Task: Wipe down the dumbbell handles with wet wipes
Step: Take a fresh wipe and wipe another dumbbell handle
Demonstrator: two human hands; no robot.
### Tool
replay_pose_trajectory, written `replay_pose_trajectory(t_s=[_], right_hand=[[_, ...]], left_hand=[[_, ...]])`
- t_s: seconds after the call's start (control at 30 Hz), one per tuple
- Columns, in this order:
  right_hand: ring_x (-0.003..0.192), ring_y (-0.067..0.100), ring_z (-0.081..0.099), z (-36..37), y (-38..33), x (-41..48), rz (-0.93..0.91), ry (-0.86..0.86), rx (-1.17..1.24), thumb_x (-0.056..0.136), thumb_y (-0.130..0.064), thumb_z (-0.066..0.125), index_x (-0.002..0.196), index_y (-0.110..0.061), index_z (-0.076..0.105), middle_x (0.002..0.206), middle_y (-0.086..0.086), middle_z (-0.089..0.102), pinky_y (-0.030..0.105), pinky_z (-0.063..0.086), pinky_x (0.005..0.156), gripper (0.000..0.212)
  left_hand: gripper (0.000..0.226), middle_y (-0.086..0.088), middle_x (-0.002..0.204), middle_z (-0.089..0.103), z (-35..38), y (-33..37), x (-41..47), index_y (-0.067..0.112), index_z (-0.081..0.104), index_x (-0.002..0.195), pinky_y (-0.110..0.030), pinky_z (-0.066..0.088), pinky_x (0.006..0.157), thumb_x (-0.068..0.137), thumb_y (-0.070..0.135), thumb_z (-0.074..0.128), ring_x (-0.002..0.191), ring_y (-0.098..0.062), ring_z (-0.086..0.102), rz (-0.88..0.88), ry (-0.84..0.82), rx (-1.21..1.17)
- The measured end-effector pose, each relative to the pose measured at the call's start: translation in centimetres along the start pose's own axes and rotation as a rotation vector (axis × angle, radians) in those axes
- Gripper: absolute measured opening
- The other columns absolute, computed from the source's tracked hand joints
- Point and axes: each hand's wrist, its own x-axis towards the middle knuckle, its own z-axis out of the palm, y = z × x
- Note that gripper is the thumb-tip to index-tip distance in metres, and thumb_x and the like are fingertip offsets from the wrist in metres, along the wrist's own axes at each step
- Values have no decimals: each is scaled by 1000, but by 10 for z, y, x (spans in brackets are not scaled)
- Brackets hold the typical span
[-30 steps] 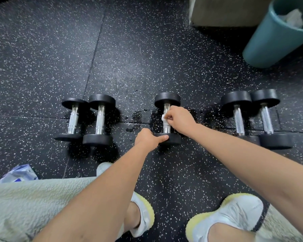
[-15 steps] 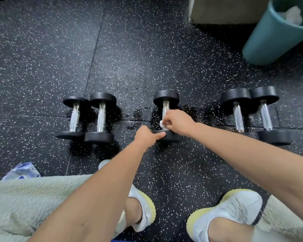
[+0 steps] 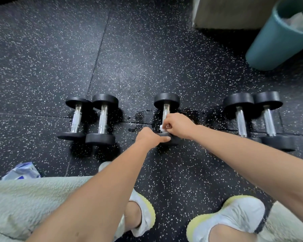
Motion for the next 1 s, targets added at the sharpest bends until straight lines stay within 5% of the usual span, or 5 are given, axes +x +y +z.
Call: replay_pose_trajectory(t_s=[0.2, 0.47, 0.6, 0.7, 1.0], right_hand=[[85, 30, 67, -16, 8, 32, 168, 202, 11, 89, -17, 67, 97, -23, 79, 99, 2, 68, 33, 48, 70, 16], [85, 19, 62, 1, -1, 4, -80, -6, -27, 91, -25, 70, 99, -23, 78, 101, -5, 67, 29, 43, 69, 12], [80, 27, 63, -4, 0, 37, 82, 184, -30, 95, -23, 62, 93, -21, 77, 97, 1, 61, 32, 44, 66, 16], [76, 30, 60, 9, 1, 48, 197, 273, -33, 93, -15, 57, 90, -18, 71, 91, 2, 52, 32, 36, 59, 14], [85, 30, 64, 17, 2, 24, 15, 199, -241, 86, -5, 66, 96, -14, 72, 98, 4, 57, 39, 52, 63, 15]], left_hand=[[85, -3, 102, 60, 1, 6, -2, 4, 49, 123, -36, 54, 86, 73, 61, 87, 96, -26, 61, -29, 23, -17], [107, -12, 144, 55, -8, -5, 3, 0, 36, 151, -35, 43, 86, 75, 55, 88, 126, -33, 56, -57, -25, -90], [99, -10, 121, 61, -9, -4, -1, 0, 45, 142, -35, 45, 82, 74, 58, 87, 102, -29, 56, -62, -18, -46], [97, -9, 131, 62, -8, -6, -5, 3, 46, 141, -37, 49, 88, 74, 60, 86, 117, -32, 60, -46, 3, -44], [88, -4, 116, 60, -12, -7, 0, 7, 50, 134, -36, 45, 82, 74, 58, 88, 99, -25, 55, -27, -26, -31]])
